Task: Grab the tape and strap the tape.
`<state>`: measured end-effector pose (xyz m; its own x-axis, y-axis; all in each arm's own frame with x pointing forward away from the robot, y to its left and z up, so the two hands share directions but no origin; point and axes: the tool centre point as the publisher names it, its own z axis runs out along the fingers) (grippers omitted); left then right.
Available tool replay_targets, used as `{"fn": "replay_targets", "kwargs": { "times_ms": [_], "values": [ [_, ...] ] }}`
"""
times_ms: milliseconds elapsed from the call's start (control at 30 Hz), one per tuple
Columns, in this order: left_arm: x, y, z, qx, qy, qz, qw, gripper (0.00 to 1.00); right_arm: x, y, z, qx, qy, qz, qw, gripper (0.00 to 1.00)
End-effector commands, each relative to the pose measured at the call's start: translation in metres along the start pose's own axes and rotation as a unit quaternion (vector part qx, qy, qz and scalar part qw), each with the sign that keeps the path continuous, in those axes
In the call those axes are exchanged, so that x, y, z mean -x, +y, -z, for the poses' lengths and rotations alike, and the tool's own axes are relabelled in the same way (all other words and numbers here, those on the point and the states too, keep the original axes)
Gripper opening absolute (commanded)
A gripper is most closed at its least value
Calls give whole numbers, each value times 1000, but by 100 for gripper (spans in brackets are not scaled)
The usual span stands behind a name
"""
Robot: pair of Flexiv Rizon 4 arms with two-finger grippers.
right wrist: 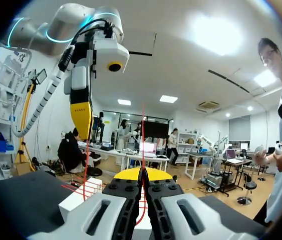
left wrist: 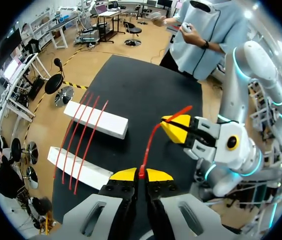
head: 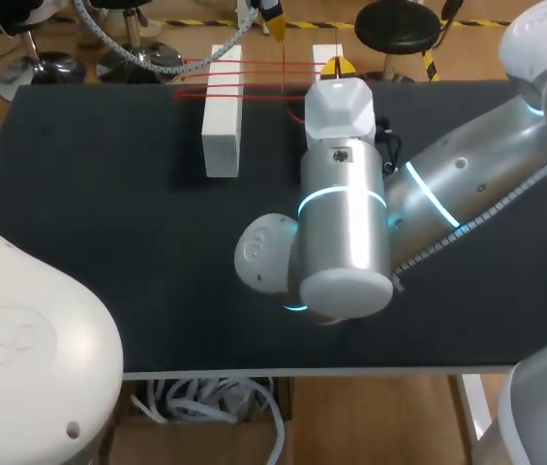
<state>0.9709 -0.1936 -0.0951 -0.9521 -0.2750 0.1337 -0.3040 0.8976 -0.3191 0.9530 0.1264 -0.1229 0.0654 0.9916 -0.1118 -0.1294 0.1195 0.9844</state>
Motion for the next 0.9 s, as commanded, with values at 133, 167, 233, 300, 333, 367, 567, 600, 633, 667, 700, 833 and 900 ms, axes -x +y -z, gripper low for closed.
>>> {"fn": "replay_targets", "kwargs": {
  "times_ms": [133, 167, 233, 300, 333, 367, 567, 600, 633, 667, 700, 833, 900],
  "values": [
    [0, 0, 1, 1, 0, 0, 1000, 0, 7, 6, -3, -6, 6, -1, 1000, 0],
    [0, 0, 1, 1, 0, 0, 1000, 0, 7, 6, -3, -6, 6, -1, 1000, 0],
    [0, 0, 1, 1, 0, 0, 1000, 0, 7, 6, -3, -6, 6, -1, 1000, 0],
    [0, 0, 1, 1, 0, 0, 1000, 0, 7, 6, -3, -6, 6, -1, 1000, 0],
    [0, 0, 1, 1, 0, 0, 1000, 0, 7, 6, -3, -6, 6, -1, 1000, 0],
    [0, 0, 1, 1, 0, 0, 1000, 0, 7, 6, -3, -6, 6, -1, 1000, 0],
    [0, 0, 1, 1, 0, 0, 1000, 0, 7, 6, -3, -6, 6, -1, 1000, 0],
    [0, 0, 1, 1, 0, 0, 1000, 0, 7, 6, -3, -6, 6, -1, 1000, 0],
    [0, 0, 1, 1, 0, 0, 1000, 0, 7, 6, -3, -6, 6, -1, 1000, 0],
    [0, 0, 1, 1, 0, 0, 1000, 0, 7, 6, -3, -6, 6, -1, 1000, 0],
    [0, 0, 1, 1, 0, 0, 1000, 0, 7, 6, -3, -6, 6, -1, 1000, 0],
    [0, 0, 1, 1, 0, 0, 1000, 0, 7, 6, -3, -6, 6, -1, 1000, 0],
    [0, 0, 1, 1, 0, 0, 1000, 0, 8, 5, -4, -5, 2, 7, 1000, 0]
  ]
}}
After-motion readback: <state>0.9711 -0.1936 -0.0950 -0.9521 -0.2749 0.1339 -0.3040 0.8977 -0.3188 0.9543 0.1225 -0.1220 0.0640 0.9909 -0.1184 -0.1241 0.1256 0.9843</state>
